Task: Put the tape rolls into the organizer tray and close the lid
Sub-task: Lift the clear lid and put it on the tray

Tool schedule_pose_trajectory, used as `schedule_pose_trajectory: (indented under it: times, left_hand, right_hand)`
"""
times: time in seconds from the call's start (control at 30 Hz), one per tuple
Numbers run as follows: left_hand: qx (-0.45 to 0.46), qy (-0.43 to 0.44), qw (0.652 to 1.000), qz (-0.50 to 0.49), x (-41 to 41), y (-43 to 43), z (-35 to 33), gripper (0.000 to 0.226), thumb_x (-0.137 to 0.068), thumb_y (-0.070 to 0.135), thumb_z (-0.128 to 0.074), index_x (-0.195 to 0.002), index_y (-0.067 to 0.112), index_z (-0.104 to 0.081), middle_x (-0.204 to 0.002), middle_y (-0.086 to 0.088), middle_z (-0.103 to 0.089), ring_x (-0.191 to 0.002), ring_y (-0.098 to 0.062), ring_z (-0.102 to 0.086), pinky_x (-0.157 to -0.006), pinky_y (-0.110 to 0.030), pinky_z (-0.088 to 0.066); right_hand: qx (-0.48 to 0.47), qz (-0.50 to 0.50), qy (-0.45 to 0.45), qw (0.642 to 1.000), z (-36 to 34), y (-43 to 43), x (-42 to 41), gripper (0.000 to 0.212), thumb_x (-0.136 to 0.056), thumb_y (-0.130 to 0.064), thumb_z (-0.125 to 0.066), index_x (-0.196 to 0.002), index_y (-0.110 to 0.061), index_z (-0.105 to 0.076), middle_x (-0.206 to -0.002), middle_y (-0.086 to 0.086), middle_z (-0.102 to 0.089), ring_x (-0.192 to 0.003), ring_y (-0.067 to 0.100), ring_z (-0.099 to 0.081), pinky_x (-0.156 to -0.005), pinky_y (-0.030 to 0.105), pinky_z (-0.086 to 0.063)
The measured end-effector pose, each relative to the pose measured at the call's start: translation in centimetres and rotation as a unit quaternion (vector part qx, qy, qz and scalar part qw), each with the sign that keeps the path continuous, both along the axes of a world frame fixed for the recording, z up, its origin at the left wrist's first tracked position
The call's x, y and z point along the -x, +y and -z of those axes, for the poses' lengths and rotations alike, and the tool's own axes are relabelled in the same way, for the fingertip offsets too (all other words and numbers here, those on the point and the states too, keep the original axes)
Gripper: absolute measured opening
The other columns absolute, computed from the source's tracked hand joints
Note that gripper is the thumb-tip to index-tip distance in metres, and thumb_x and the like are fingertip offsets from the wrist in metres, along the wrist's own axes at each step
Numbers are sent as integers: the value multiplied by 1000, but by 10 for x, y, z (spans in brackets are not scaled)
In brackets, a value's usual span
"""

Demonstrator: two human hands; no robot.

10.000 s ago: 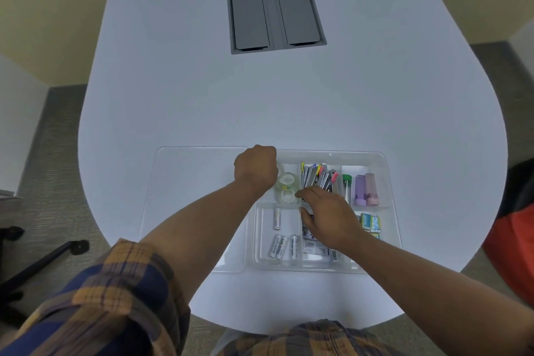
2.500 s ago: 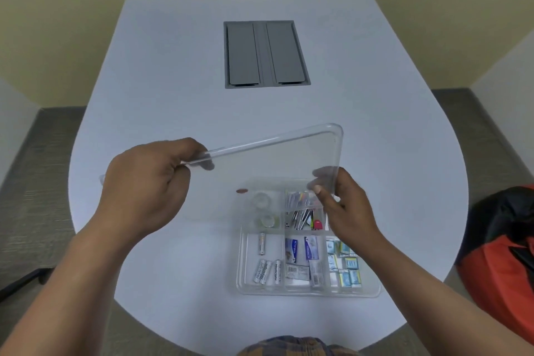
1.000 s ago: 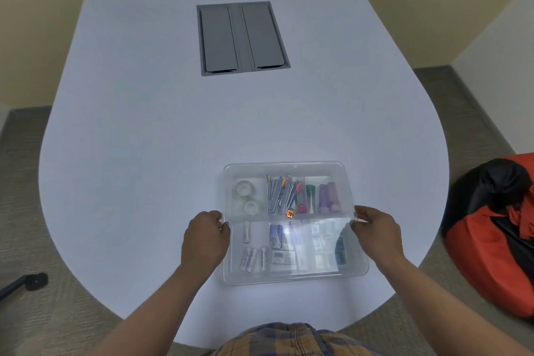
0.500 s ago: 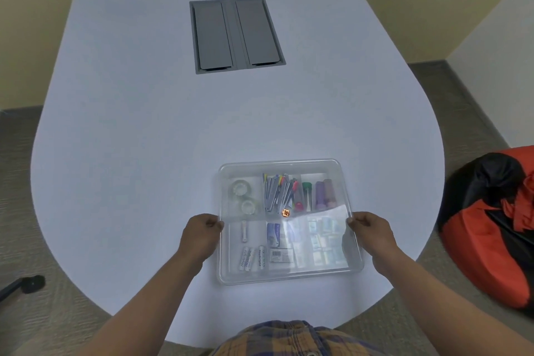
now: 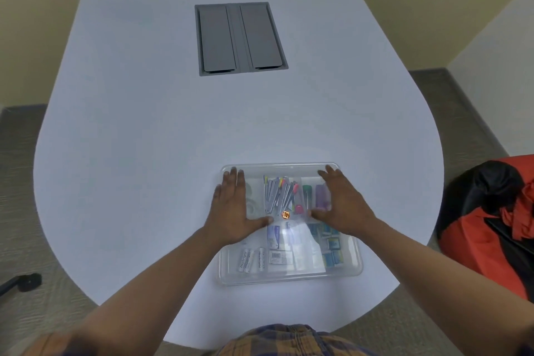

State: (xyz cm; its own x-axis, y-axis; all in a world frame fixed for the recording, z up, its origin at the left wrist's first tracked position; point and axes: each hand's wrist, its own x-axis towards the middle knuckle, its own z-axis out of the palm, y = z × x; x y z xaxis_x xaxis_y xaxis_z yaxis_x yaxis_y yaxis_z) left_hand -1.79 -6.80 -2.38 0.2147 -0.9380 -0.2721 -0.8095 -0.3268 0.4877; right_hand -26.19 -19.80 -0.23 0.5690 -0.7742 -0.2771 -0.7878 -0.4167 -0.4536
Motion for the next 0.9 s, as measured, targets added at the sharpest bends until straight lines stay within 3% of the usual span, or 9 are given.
schedule_pose_trajectory:
  times: [0.07,0.13,0.27,0.43,0.57,0.67,0.73,0.83,0.9]
  left_hand:
    - [-67,-29,997,28,3,-1,8,149,-48,95,-47,-146,8,23,-155,-12,31,-138,-24,35,-113,-42,18]
    - [-89,-52,994,43,3,0,14,156,-40,98,-45,-144,7,27,-150,-12,40,-133,-25,43,-110,-43,24]
    - [-116,-50,990,56,2,-2,16,159,-38,96,-52,-142,10,33,-143,-10,49,-127,-25,51,-106,-44,29]
    - [-146,-68,985,59,4,-7,18,161,-36,96,-50,-136,11,41,-141,-12,52,-123,-26,55,-102,-44,33]
    - [-205,-78,973,75,2,-18,15,161,-31,97,-51,-119,12,54,-125,-10,64,-116,-29,60,-97,-48,34]
    - [-188,-79,977,65,1,-21,11,167,-28,96,-54,-133,10,44,-137,-10,55,-126,-29,52,-104,-48,28]
    - [-142,-86,985,45,-2,-19,7,166,-27,96,-54,-145,12,27,-151,-7,38,-140,-27,34,-113,-46,16]
    - [-63,-89,994,10,-14,-19,1,146,-44,91,-56,-151,12,3,-161,-7,13,-148,-24,9,-119,-45,-3]
    - [-51,-96,994,7,-22,-21,0,140,-53,87,-57,-151,8,3,-161,-10,12,-148,-24,10,-121,-43,-5]
  right_hand:
    - [-13,-62,95,993,6,-2,-6,127,-57,-75,-70,-152,-28,1,-162,2,6,-148,27,4,-118,48,-10]
    - [-21,-94,159,983,15,-3,-6,135,-51,-85,-63,-148,-32,15,-158,0,24,-145,27,19,-116,54,-2]
    - [-55,-102,183,976,25,-3,-3,142,-44,-92,-57,-129,-39,44,-140,-9,51,-130,20,44,-113,59,2]
    - [-84,-108,211,968,27,-5,-6,145,-44,-92,-57,-123,-35,51,-133,-10,59,-120,20,54,-112,61,2]
    - [-143,-128,263,946,20,-13,-17,151,-46,-84,-68,-119,-31,53,-128,-4,63,-118,27,56,-109,67,2]
    - [-138,-125,270,945,14,-11,-21,154,-46,-83,-69,-128,-26,48,-134,0,59,-125,31,50,-109,66,3]
    - [-85,-111,253,957,10,-10,-25,151,-49,-80,-70,-141,-22,33,-149,5,43,-137,34,35,-113,62,1]
    - [47,-39,135,989,3,-19,-29,121,-66,-72,-67,-151,-13,-5,-161,11,-3,-147,30,-7,-118,49,-16]
    - [54,-17,100,993,1,-28,-28,108,-78,-62,-64,-151,-6,-8,-161,14,-5,-147,28,-10,-119,43,-17]
